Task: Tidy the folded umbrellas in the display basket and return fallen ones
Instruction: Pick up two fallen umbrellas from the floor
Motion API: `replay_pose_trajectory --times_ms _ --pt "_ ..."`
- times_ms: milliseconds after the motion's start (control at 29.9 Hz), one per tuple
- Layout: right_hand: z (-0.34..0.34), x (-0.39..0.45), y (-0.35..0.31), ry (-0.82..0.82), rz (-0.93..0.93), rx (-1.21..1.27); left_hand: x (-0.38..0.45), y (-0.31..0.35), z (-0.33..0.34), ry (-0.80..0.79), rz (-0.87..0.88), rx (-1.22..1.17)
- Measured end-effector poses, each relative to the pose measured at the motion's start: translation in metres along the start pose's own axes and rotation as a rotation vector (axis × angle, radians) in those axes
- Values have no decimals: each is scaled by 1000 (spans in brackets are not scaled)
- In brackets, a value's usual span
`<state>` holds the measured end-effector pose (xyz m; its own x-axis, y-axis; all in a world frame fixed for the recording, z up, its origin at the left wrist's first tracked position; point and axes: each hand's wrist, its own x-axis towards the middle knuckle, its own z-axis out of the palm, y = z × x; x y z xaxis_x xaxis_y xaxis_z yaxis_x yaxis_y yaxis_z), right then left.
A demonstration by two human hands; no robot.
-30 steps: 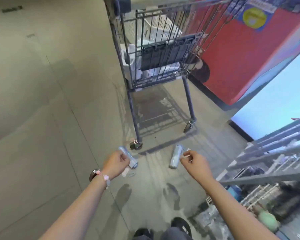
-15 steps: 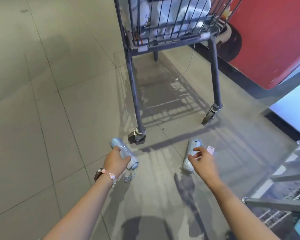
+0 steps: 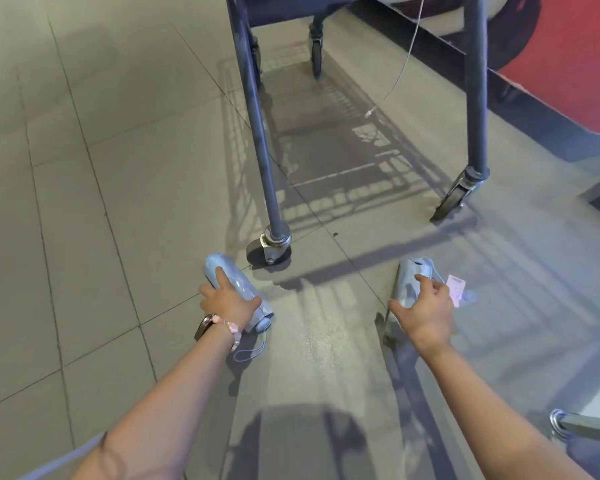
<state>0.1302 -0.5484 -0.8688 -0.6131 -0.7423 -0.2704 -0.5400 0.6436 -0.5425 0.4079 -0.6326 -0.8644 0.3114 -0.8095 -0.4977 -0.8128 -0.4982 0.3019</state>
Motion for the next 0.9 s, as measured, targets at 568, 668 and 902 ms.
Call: replay_pose_trajectory --times_ms 568,668,902 --pt "28 14 20 -99 160 45 24 -1 29 -26 -95 -211" --pt "27 14 14 -96 197 59 22 -1 25 1 -102 -256" --pt "27 22 11 -97 285 97 14 -3 21 -16 -71 -293"
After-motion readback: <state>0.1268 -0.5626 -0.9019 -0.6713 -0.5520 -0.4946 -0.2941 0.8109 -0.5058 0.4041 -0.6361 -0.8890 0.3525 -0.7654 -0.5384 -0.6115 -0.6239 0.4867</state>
